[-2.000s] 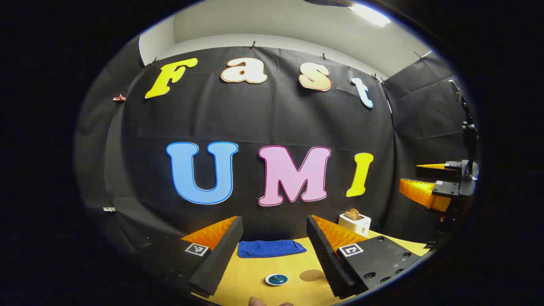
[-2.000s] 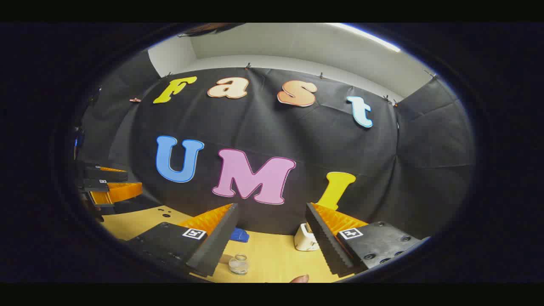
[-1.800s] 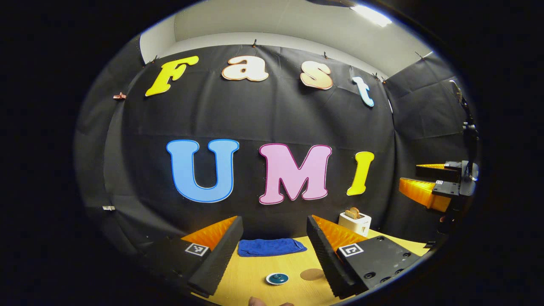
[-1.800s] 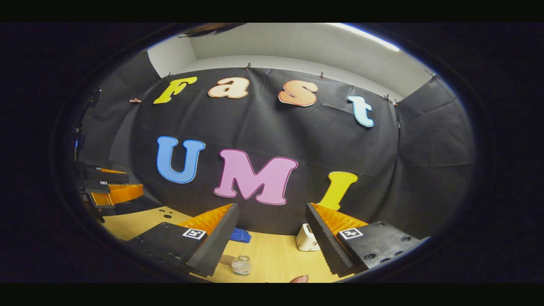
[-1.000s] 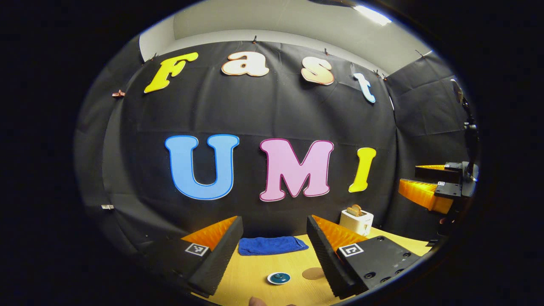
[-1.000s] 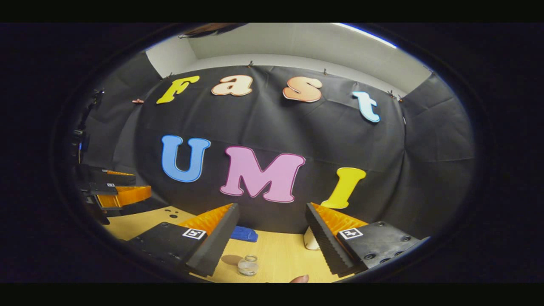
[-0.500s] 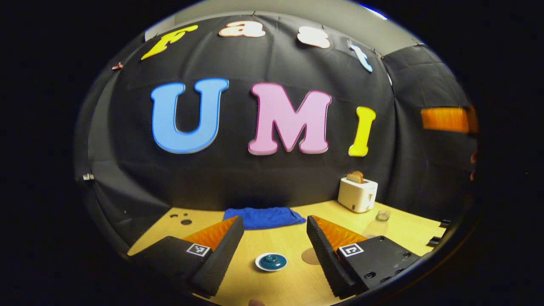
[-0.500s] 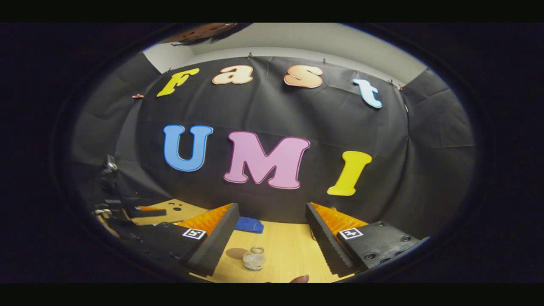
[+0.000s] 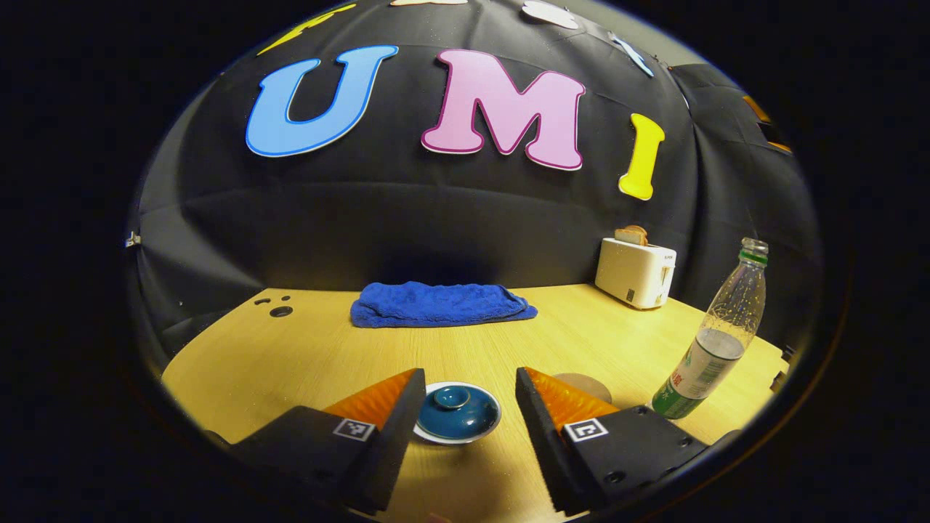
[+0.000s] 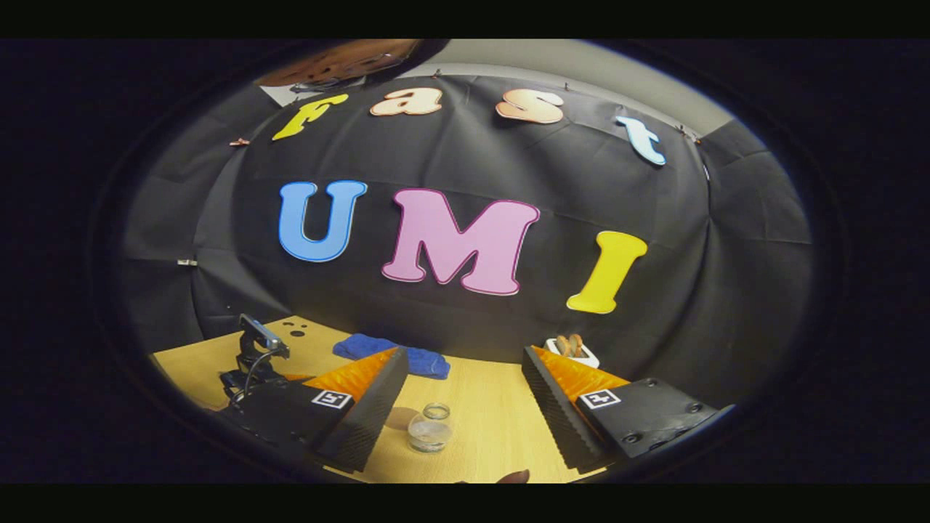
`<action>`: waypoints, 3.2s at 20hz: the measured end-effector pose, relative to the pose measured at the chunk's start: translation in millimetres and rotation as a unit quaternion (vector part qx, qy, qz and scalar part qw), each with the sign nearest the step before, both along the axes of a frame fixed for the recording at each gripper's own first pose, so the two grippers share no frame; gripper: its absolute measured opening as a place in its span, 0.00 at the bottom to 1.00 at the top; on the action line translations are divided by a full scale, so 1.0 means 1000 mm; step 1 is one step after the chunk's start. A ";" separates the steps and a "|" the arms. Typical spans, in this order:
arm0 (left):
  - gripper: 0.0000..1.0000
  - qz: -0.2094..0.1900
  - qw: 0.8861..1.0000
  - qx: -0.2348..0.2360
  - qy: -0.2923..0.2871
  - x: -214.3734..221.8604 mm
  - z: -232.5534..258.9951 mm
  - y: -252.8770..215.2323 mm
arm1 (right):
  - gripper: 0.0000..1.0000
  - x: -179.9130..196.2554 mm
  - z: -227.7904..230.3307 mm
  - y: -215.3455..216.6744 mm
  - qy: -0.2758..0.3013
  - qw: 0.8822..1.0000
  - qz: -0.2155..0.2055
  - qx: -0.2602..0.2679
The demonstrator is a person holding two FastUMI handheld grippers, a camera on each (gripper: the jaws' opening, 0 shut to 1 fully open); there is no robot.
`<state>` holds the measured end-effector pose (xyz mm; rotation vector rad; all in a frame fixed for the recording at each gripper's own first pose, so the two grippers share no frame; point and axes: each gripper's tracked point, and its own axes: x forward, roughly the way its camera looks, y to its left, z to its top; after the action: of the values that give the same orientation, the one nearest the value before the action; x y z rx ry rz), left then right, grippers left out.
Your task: Open the teacup lid with one hand, grasp the water bottle and pour water into the teacup with the other hand; after pouring, place the water bottle on the coaster and then close the teacup lid.
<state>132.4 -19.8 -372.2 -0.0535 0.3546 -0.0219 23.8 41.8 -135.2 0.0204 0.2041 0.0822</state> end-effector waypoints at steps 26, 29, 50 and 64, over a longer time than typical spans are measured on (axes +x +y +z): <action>0.31 0.062 0.998 -0.030 -0.004 -0.012 0.049 0.031 | 0.98 -0.006 -0.171 0.015 0.071 0.997 0.015 0.033; 0.31 0.068 0.997 -0.041 -0.024 -0.020 0.071 0.041 | 0.98 -0.009 -0.198 0.032 0.081 0.994 0.037 0.068; 0.31 0.096 0.995 -0.011 -0.037 -0.081 0.112 0.074 | 0.76 0.060 -0.227 0.045 0.092 0.984 0.020 -0.153; 0.31 0.127 0.991 -0.016 -0.037 -0.116 0.123 0.112 | 0.75 0.103 -0.230 0.100 0.054 0.877 0.104 -0.467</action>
<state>16.2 92.3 -249.2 -0.1288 0.2705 0.2220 126.7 142.3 -364.9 -0.9704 0.3411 0.1919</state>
